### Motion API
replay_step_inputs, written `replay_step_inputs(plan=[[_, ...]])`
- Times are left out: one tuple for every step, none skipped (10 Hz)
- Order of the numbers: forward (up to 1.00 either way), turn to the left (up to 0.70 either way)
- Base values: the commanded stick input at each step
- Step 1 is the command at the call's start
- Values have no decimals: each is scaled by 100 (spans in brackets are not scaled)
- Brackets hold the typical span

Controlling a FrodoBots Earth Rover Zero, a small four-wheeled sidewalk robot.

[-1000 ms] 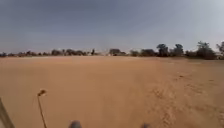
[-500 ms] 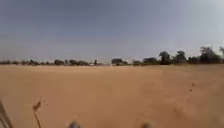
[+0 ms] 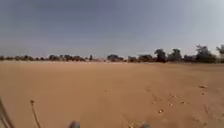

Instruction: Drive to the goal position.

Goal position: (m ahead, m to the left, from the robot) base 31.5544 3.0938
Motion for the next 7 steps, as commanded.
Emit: replay_step_inputs(plan=[[100,-4],[100,-21],[100,-3],[100,0],[100,0],[100,0],[100,0]])
